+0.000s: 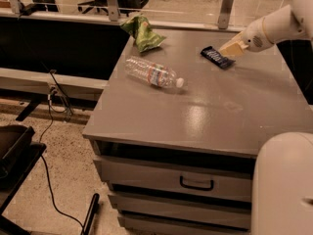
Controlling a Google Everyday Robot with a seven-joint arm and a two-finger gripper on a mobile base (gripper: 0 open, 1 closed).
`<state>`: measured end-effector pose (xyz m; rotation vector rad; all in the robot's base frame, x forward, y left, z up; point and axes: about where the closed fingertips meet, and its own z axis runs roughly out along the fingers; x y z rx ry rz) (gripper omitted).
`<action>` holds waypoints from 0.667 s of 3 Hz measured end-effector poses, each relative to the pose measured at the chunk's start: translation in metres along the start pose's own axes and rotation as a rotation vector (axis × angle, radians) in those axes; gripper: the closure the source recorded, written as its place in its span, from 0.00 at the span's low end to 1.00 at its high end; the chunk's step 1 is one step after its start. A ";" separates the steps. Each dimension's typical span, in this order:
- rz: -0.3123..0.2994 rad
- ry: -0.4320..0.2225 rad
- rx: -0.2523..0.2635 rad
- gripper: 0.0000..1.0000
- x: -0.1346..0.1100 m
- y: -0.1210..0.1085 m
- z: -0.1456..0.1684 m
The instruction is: Pick rxbar blueberry
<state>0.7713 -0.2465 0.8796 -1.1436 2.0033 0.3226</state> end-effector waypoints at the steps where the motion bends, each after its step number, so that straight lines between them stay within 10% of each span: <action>1: -0.039 -0.086 -0.022 1.00 -0.018 0.012 -0.034; 2: -0.090 -0.113 -0.025 1.00 -0.033 0.022 -0.056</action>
Offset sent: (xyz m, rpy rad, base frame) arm -0.0677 0.0025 0.0871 0.0403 -0.1548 0.1333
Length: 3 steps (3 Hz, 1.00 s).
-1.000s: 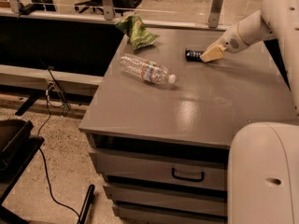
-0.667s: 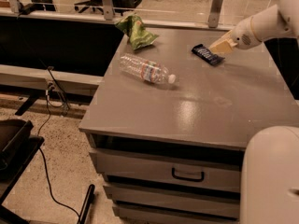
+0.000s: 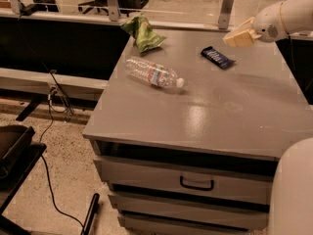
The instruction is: Pick rxbar blueberry
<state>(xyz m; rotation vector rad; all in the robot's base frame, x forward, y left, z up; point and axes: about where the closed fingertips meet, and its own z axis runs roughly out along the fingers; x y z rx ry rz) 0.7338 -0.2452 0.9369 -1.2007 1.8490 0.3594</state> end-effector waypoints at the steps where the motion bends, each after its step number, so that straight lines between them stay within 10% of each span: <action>1: -0.006 0.059 0.045 0.82 -0.006 -0.003 0.000; 3: 0.080 0.158 0.113 0.35 0.017 -0.013 0.024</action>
Offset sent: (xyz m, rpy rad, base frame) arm 0.0135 0.0035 -0.0214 -0.2092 0.0284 -0.2516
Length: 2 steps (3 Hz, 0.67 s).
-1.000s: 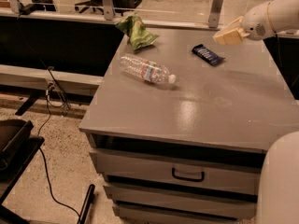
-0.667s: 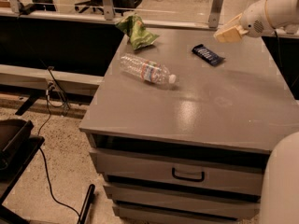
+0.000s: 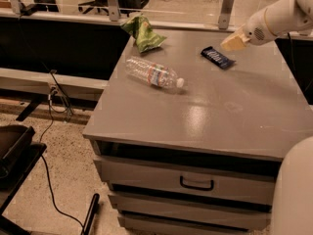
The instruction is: Pick rxbar blueberry
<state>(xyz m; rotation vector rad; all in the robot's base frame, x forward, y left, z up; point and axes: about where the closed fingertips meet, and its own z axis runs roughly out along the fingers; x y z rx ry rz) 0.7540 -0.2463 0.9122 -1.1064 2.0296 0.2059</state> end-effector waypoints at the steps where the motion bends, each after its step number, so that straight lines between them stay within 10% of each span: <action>1: 0.043 -0.002 -0.013 0.12 0.007 0.003 0.012; 2: 0.070 -0.002 -0.020 0.00 0.013 0.004 0.023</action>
Offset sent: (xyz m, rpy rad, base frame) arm 0.0068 0.0023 -0.0348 0.0667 0.0558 -0.0577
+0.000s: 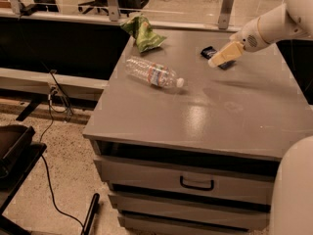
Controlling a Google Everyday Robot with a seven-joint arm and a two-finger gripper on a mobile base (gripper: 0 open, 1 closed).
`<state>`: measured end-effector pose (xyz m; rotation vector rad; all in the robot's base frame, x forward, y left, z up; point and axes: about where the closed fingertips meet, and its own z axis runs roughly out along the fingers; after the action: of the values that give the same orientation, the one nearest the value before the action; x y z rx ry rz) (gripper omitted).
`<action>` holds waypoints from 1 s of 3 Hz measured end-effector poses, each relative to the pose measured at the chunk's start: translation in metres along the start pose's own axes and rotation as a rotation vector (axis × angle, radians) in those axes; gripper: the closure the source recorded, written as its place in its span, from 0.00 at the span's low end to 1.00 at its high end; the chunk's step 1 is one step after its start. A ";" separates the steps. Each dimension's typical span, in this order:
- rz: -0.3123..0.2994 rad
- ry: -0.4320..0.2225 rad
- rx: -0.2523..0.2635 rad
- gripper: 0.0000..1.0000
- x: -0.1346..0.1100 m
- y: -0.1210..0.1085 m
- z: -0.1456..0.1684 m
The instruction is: Pick rxbar blueberry
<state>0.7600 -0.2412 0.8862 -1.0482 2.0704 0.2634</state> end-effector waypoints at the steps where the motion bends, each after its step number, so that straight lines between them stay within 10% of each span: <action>1: 0.040 0.014 -0.003 0.00 0.009 -0.003 0.012; 3: 0.113 0.032 -0.023 0.14 0.024 -0.002 0.037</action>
Offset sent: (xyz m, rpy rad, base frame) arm 0.0152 -0.0074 -0.0374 0.0504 0.0922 -0.0916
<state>0.7735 -0.2392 0.8444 -0.9556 2.1633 0.3306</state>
